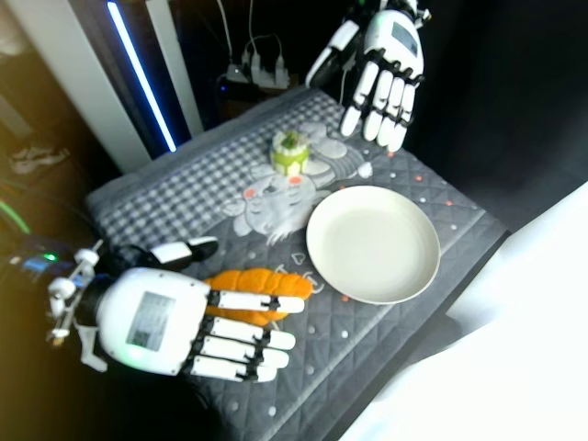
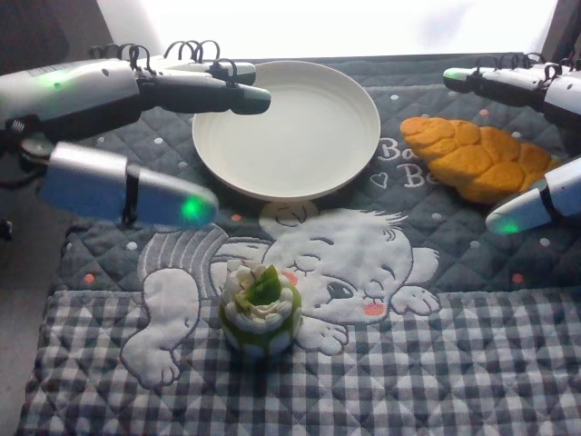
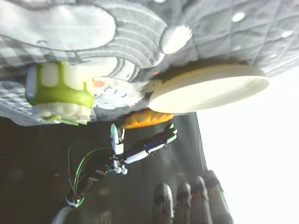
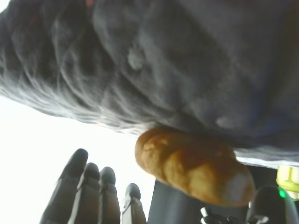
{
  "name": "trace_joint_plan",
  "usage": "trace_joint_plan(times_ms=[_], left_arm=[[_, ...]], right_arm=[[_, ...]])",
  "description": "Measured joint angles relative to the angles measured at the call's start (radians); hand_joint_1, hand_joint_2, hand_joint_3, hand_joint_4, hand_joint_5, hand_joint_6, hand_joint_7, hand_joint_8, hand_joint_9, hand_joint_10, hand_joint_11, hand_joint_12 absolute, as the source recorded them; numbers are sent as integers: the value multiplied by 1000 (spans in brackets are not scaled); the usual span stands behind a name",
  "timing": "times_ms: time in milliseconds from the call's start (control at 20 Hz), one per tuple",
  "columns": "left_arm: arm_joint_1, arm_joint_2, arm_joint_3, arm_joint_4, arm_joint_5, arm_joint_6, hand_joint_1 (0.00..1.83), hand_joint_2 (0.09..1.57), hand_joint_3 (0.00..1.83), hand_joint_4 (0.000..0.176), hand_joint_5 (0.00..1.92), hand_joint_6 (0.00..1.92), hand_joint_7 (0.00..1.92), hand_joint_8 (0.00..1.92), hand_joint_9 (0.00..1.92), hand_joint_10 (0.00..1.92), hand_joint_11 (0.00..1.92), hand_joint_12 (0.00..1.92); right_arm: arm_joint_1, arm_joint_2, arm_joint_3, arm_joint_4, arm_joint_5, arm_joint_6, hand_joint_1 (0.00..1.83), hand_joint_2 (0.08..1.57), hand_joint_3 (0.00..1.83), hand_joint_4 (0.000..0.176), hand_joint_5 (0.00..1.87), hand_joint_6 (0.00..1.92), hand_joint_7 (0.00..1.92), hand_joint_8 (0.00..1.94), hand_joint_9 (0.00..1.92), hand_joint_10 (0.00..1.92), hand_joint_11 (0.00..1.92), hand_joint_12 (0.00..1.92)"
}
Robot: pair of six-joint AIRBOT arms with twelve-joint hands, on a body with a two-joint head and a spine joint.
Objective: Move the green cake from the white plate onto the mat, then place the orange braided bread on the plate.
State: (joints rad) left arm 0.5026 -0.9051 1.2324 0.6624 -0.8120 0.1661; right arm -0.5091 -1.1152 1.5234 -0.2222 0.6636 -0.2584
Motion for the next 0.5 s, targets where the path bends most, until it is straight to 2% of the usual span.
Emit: trace_joint_plan(times_ms=[50,100,150,200,250,300,350,400,450,500], left_arm=[[0,0,0,-3,0,0,127,1079,593,0,293,18,153,6,152,24,0,755],[0,0,0,-5,0,0,200,1049,638,0,328,32,160,3,171,20,0,889],[2,1,0,-5,-1,0,47,1202,726,0,293,14,141,4,168,9,0,689],[3,1,-1,-4,0,2,47,1202,726,0,293,14,141,4,168,9,0,689],[7,2,-2,-3,0,4,1,1258,727,0,295,15,113,5,146,15,0,656],[8,2,-3,-4,0,4,1,1258,727,0,295,15,113,5,146,15,0,656],[8,4,-8,-10,0,6,0,1159,992,0,429,62,277,18,273,36,0,960],[7,4,-8,-13,-5,8,0,1076,1135,0,419,62,287,6,295,31,0,1089],[8,4,-8,-12,-7,14,0,1177,1035,0,469,143,470,75,496,143,30,1516],[10,4,-8,-11,-9,18,0,1192,927,0,93,28,97,14,139,32,5,1101]], right_arm=[[0,0,0,0,0,0,1021,707,6,117,186,21,366,21,422,31,137,731],[0,0,0,-2,0,0,1129,740,2,50,292,6,573,24,618,42,347,768],[0,0,0,-3,1,2,1324,817,1,0,555,2,1011,32,1040,68,620,863],[0,0,0,-6,1,2,1324,817,1,0,555,2,1011,32,1040,68,620,863],[0,0,0,-2,11,9,1409,938,0,0,760,1,1441,129,1149,16,424,723],[1,0,0,0,19,8,1409,938,0,0,760,1,1441,129,1149,16,424,723],[1,0,0,1,23,9,1415,939,1,0,874,4,1470,108,1188,14,518,726],[1,0,0,3,27,9,1491,977,3,0,956,6,1474,43,1049,836,662,855],[1,0,0,6,29,10,1432,994,0,0,1106,383,1473,20,1175,885,954,735],[1,0,0,9,31,11,1411,1006,0,0,1091,628,1447,4,1193,892,1035,603]])
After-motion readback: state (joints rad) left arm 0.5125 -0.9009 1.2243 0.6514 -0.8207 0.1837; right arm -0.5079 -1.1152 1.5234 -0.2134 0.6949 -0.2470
